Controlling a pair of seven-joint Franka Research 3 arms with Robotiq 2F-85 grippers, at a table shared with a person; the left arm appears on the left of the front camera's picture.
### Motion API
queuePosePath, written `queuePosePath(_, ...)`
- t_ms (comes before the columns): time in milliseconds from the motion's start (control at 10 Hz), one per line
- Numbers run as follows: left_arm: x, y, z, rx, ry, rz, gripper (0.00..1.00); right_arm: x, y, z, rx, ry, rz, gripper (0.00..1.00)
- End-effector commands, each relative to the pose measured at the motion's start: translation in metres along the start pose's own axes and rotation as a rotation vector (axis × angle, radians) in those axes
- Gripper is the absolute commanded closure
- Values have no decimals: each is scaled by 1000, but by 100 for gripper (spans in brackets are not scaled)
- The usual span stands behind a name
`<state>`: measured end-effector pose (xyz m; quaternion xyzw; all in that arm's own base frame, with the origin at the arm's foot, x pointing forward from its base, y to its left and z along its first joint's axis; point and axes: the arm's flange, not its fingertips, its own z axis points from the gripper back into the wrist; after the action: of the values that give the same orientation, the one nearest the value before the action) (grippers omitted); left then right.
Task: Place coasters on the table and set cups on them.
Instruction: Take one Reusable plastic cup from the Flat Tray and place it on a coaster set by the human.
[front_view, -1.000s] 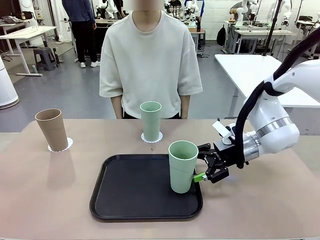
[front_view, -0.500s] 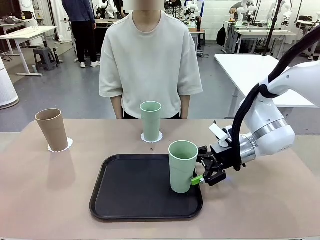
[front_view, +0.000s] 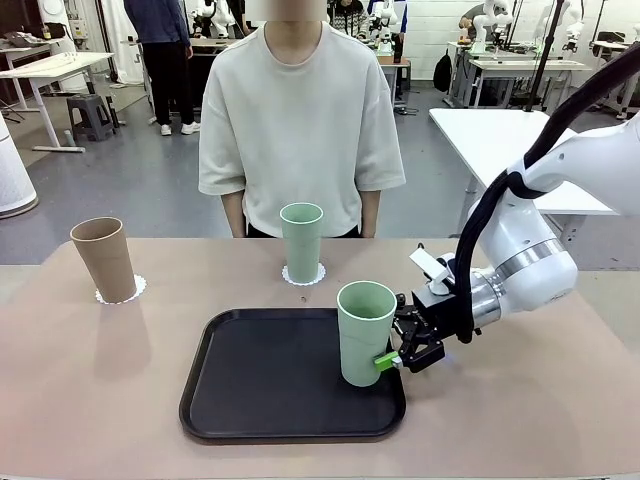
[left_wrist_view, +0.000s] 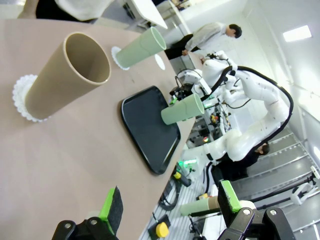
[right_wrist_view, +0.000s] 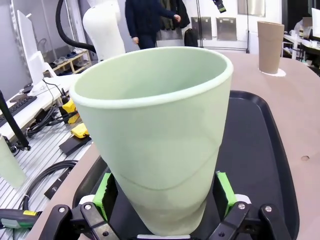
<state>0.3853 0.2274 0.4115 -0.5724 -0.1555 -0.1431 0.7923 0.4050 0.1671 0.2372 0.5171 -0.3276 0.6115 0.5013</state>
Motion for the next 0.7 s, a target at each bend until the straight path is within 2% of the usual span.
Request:
queuePosePath(0,0,-1,3,1,5,-2,0,0,-9,-10,-7,-38,-1,0)
queuePosePath(400,0,-1,3,1,5,-2,0,-1,-10,-18,47,-53,22,0)
queuePosePath(500,0,-1,3,1,5,-2,0,-1,-10,-18,55,-52,34,33)
queuePosePath(600,0,-1,3,1,5,-2,0,-3,-11,-17,60,-55,43,49)
